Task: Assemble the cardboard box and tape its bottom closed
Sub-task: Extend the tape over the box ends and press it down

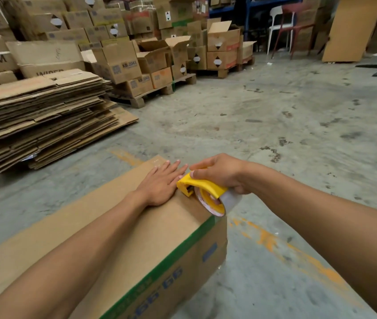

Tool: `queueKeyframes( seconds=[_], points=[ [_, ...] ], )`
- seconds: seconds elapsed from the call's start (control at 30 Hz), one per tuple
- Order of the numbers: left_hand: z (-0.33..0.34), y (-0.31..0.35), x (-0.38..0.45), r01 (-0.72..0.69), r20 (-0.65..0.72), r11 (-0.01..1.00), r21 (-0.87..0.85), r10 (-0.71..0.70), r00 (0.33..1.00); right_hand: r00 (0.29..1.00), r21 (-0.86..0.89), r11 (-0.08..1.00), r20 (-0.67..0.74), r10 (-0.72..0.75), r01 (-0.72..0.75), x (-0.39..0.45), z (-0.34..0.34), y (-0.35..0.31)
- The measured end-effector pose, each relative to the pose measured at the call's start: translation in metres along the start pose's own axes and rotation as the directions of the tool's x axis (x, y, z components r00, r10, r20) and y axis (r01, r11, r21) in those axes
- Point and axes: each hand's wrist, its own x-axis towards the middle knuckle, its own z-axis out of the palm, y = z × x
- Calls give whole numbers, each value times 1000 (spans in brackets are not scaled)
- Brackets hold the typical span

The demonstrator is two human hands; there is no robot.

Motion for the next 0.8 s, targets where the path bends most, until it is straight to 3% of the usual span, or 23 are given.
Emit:
queueKeyframes(
  seconds=[0.17,0.27,0.37,0.53,0.67,0.8],
  points=[
    [4,-3,3,21,-3,1000,17,-21,1000,998,-85,996,36,43,-40,-43,-24,29],
    [3,-5,4,35,-19,999,10,-35,999,989,142,982,99,109,-122,-86,-44,61],
    [3,-7,6,60,-19,998,15,-60,998,994,203,973,50,102,-110,-109,-47,87],
    [0,-4,6,78,11,997,28,-78,997,1000,192,981,9,23,-25,-109,-40,103],
    [-3,1,5,109,25,994,23,-109,994,999,150,988,20,26,-29,-99,-41,108],
    [-2,1,4,115,20,993,17,-115,993,995,243,967,86,58,-78,-82,-50,118]
  ],
)
